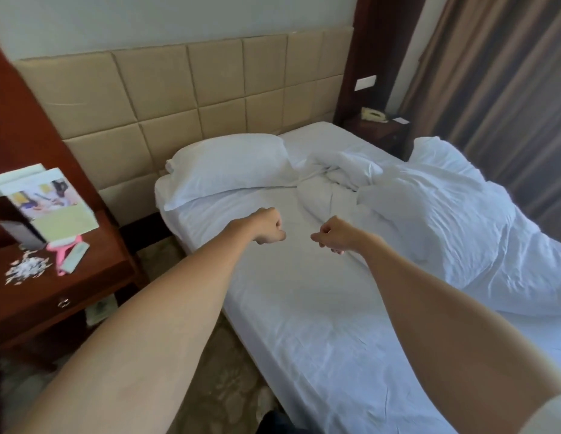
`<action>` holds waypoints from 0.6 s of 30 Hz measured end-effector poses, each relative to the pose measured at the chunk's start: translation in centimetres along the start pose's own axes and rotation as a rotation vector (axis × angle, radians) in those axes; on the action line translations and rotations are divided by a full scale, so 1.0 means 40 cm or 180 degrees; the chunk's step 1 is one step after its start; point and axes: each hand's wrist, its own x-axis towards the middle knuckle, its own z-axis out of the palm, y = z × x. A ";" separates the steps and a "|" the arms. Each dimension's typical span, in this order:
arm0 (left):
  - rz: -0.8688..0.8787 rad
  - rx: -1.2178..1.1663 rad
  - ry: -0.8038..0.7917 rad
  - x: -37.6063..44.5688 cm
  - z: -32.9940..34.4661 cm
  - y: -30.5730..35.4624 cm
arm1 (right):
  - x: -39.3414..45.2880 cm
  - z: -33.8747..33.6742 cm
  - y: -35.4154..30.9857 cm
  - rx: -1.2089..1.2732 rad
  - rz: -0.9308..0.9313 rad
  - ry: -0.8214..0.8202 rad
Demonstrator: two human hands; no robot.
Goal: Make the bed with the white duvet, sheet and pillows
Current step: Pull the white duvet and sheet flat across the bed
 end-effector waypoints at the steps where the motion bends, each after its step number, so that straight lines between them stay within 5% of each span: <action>1: 0.0069 0.0026 -0.0054 0.055 -0.009 0.003 | 0.040 -0.015 0.014 0.0024 0.0101 0.0036; 18: 0.1142 0.0468 -0.0754 0.894 -0.071 0.216 | 0.627 -0.294 0.307 -0.0012 0.1282 0.0691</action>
